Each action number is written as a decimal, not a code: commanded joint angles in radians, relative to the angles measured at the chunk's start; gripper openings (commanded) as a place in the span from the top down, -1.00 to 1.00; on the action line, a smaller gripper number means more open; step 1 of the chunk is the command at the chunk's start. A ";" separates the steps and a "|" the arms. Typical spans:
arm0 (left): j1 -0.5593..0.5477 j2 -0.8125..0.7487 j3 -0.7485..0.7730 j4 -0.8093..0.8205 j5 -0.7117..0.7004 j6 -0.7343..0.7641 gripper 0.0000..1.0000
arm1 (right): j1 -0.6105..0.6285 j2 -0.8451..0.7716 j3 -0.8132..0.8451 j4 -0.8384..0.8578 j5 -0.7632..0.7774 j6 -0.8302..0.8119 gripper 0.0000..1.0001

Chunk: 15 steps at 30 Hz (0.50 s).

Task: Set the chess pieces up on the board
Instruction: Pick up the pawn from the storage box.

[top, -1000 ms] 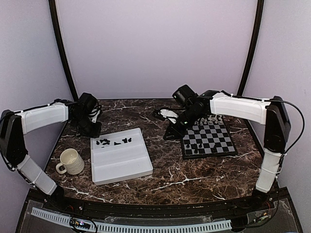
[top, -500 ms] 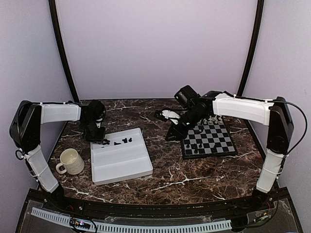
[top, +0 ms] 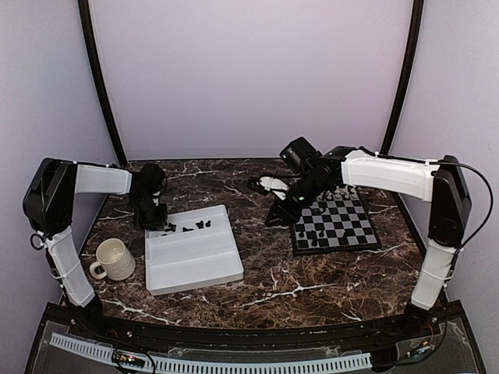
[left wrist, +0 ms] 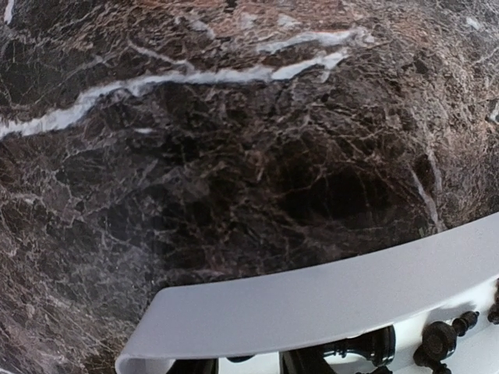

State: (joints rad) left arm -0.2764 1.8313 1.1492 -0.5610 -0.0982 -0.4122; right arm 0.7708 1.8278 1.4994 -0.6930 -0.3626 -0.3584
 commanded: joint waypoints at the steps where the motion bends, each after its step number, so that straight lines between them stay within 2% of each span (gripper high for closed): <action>1: 0.009 0.028 0.004 0.016 0.019 -0.008 0.50 | 0.009 -0.003 -0.001 0.028 -0.018 -0.004 0.47; 9: 0.009 -0.013 0.010 -0.025 0.014 0.010 0.73 | 0.009 -0.013 -0.004 0.024 -0.013 -0.005 0.46; 15: -0.020 -0.172 0.007 -0.063 0.027 0.116 0.80 | 0.008 -0.032 -0.010 0.025 0.008 -0.008 0.47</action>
State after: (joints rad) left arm -0.2775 1.8042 1.1549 -0.5732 -0.0860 -0.3779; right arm 0.7708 1.8278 1.4986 -0.6872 -0.3649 -0.3588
